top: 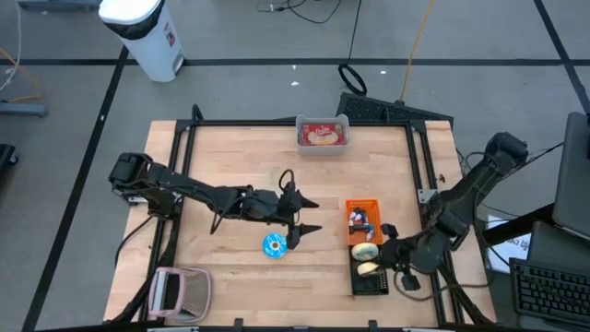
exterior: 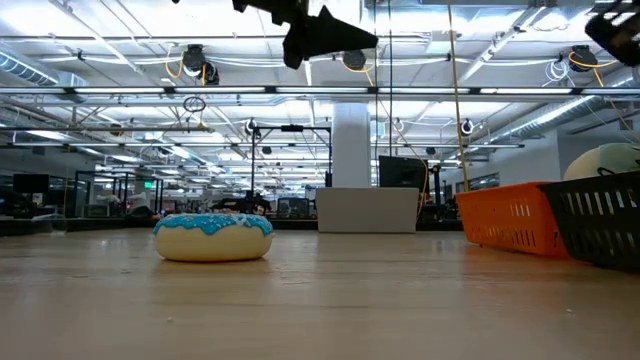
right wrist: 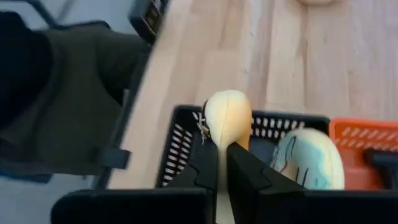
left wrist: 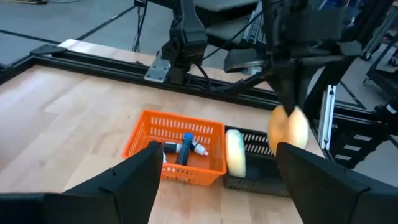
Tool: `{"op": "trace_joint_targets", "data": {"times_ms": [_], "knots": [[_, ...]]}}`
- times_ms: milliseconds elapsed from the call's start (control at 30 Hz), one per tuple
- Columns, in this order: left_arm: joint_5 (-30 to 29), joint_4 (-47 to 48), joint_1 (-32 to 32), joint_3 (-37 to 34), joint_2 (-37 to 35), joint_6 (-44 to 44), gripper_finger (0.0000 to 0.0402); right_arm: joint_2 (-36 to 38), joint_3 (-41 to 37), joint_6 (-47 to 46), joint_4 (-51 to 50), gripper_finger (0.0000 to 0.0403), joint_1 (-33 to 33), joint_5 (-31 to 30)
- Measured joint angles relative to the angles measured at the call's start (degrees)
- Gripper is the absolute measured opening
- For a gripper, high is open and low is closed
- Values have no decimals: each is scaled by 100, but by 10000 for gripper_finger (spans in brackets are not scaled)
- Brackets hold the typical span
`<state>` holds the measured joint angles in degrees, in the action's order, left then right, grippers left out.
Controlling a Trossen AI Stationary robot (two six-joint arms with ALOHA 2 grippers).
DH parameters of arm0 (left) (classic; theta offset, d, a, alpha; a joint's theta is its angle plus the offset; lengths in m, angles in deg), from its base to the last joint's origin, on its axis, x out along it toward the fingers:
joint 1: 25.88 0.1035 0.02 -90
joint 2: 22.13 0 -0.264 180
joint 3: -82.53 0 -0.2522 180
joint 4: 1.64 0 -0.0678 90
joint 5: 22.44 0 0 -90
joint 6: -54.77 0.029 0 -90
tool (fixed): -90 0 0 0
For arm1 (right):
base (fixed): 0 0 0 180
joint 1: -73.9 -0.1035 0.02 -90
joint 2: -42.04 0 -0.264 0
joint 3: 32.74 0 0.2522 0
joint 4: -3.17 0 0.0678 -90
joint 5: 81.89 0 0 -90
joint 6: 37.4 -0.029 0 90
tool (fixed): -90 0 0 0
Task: Pick & Place Food Item
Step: Put the black donut into the black bin
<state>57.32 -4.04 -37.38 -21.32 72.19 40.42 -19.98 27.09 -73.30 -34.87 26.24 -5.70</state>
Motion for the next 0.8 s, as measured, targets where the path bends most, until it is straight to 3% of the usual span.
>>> {"op": "trace_joint_targets", "data": {"times_ms": [300,800], "knots": [[-232,146,-141,0,0,25,304,-766,2,-263,-55,8,38,-105],[-238,157,-136,0,2,7,310,-889,2,-383,-264,16,40,-137]]}}
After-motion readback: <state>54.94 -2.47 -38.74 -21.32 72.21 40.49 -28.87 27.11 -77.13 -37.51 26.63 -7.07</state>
